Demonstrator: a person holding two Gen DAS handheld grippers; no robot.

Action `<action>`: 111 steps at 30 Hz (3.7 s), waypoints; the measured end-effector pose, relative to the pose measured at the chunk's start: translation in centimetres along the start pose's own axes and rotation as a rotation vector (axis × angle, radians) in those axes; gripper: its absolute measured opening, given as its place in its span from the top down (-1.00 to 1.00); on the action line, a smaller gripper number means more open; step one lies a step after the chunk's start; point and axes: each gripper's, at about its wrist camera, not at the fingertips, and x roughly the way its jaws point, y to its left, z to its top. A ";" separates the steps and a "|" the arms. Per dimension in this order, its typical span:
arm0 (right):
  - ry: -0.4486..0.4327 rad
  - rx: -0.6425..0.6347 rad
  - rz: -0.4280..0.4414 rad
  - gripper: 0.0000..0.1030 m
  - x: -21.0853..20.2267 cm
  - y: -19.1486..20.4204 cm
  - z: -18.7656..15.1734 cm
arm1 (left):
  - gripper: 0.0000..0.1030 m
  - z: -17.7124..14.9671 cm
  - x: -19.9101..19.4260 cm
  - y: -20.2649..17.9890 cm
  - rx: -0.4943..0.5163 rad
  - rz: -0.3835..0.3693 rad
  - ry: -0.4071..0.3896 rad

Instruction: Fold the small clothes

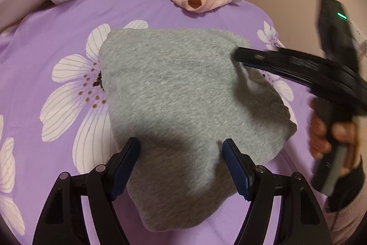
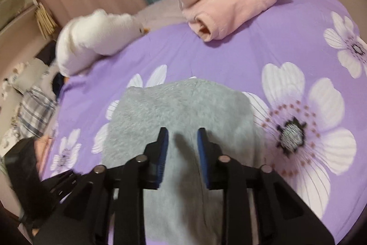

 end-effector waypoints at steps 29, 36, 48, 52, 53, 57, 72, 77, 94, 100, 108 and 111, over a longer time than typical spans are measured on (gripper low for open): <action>0.088 -0.213 -0.096 0.66 -3.0 -0.6 -9.3 | -0.42 -3.4 -3.9 -0.2 -0.004 0.019 -0.099; 0.089 -0.227 -0.119 0.61 -3.2 0.2 -9.6 | -0.26 -5.8 0.0 0.4 0.003 0.049 0.034; -0.002 -0.182 0.142 0.50 -3.5 5.3 -3.4 | -0.20 -6.6 -4.1 2.4 -0.055 -0.050 -0.076; 0.031 -0.177 0.174 0.71 0.5 8.6 -0.6 | -0.20 -6.1 -5.3 3.0 -0.084 -0.050 -0.110; 0.052 -0.189 0.165 0.73 2.0 9.6 -0.1 | -0.20 -5.9 -5.3 3.1 -0.088 -0.053 -0.111; 0.188 -0.250 0.030 0.76 6.7 11.2 -1.1 | -0.20 -5.8 -5.1 4.0 -0.106 -0.048 -0.106; 0.119 -0.317 0.178 0.69 -1.4 10.3 -7.4 | -0.20 -5.9 -6.1 3.9 -0.112 -0.018 -0.121; 0.249 -0.327 0.123 0.74 1.6 9.0 -10.4 | -0.20 -6.0 -6.4 3.6 -0.103 -0.008 -0.122; 0.003 -0.146 0.021 0.70 -5.5 1.2 -7.3 | -0.20 -3.2 -4.6 0.2 0.000 0.016 -0.148; 0.083 -0.069 -0.007 0.77 -2.7 -1.3 -8.3 | -0.20 -2.5 -1.4 -0.7 0.030 0.017 -0.092; 0.066 -0.034 0.063 0.55 -4.4 -1.8 -8.1 | -0.21 -2.9 -2.8 -0.3 0.034 0.029 -0.099; 0.021 0.038 0.134 -0.10 -6.1 -3.0 -7.9 | -0.41 -2.7 -3.9 1.7 -0.036 0.021 -0.112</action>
